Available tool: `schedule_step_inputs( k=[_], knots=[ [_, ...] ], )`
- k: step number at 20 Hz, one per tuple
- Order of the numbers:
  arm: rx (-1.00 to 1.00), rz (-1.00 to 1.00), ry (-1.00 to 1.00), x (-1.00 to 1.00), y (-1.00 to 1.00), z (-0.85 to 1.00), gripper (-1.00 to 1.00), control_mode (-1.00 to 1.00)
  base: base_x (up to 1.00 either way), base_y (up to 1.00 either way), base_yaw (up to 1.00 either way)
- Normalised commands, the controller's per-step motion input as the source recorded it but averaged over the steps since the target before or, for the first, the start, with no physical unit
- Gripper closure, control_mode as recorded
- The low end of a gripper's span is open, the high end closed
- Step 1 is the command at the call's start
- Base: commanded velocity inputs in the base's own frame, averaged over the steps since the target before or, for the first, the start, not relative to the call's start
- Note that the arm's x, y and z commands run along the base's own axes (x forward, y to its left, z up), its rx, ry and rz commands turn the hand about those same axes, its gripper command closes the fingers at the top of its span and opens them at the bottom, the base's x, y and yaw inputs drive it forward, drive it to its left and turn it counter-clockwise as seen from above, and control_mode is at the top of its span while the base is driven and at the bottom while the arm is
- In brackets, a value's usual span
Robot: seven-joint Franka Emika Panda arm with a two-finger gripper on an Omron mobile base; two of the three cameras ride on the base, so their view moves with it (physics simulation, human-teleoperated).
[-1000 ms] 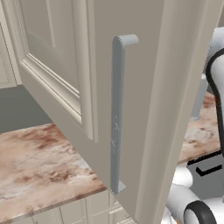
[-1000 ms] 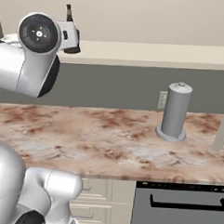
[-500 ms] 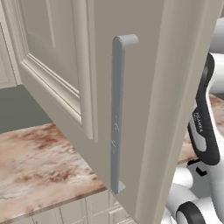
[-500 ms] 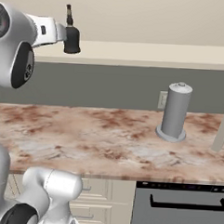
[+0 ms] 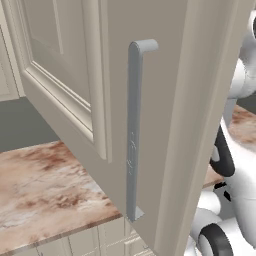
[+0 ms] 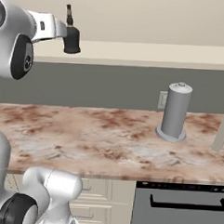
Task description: Open the cabinet directly in front. Then move the liquor and the mug to the dining counter with the jar on it.
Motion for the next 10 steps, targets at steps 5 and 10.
schedule_step_inputs(
  k=[5,10],
  knots=[
    [0.00,-0.08,0.05,0.50,0.09,0.00,-1.00,-1.00,0.00,0.00,0.00],
    [0.00,-0.05,0.04,0.54,0.15,0.00,-1.00,-1.00,0.00,0.00,0.00]
  ],
)
